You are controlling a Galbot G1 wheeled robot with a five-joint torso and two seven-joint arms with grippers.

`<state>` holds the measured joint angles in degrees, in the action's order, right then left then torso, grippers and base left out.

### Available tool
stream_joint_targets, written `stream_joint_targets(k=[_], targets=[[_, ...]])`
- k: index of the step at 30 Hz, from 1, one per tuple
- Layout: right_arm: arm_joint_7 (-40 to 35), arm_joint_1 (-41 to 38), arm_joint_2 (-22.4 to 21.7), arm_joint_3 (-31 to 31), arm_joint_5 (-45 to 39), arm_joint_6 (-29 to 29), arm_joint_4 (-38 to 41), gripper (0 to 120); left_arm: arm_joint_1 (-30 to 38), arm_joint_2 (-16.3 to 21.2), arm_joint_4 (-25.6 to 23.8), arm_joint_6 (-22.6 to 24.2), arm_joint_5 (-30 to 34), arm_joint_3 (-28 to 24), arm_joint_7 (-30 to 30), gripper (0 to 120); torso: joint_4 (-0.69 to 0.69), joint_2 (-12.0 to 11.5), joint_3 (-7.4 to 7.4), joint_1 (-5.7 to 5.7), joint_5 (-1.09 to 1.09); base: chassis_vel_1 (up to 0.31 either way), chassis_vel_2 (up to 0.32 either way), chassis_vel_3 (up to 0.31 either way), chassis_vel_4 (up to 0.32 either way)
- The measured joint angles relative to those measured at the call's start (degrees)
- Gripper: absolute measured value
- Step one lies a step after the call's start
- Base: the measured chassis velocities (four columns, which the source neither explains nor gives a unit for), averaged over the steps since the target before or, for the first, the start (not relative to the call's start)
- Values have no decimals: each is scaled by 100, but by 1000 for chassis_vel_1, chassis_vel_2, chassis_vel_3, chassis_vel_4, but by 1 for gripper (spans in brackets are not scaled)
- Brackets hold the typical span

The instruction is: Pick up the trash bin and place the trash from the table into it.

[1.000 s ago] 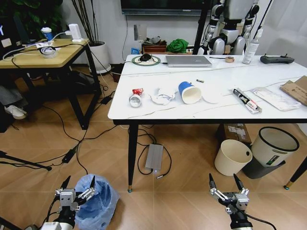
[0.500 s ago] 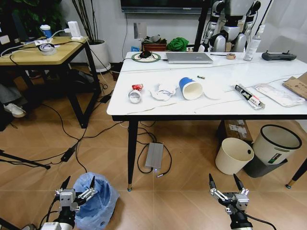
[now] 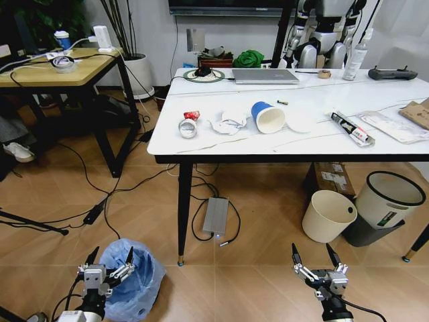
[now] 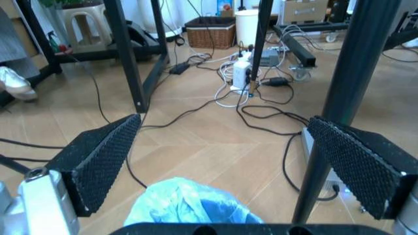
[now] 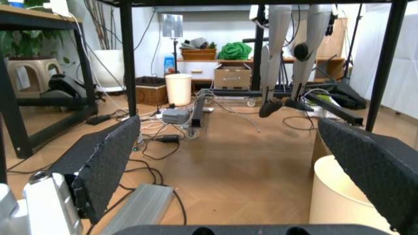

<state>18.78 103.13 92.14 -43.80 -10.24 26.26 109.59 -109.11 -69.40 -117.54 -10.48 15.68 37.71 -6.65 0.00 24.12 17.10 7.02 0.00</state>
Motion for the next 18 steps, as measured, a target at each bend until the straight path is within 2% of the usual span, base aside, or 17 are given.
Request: stream_joint_targets(k=[18], targets=[[148, -239, 0, 80, 11, -21, -186, 100, 30, 43, 16, 88, 35, 13, -33, 100, -1, -384, -255, -126, 0, 0, 0, 0, 0]])
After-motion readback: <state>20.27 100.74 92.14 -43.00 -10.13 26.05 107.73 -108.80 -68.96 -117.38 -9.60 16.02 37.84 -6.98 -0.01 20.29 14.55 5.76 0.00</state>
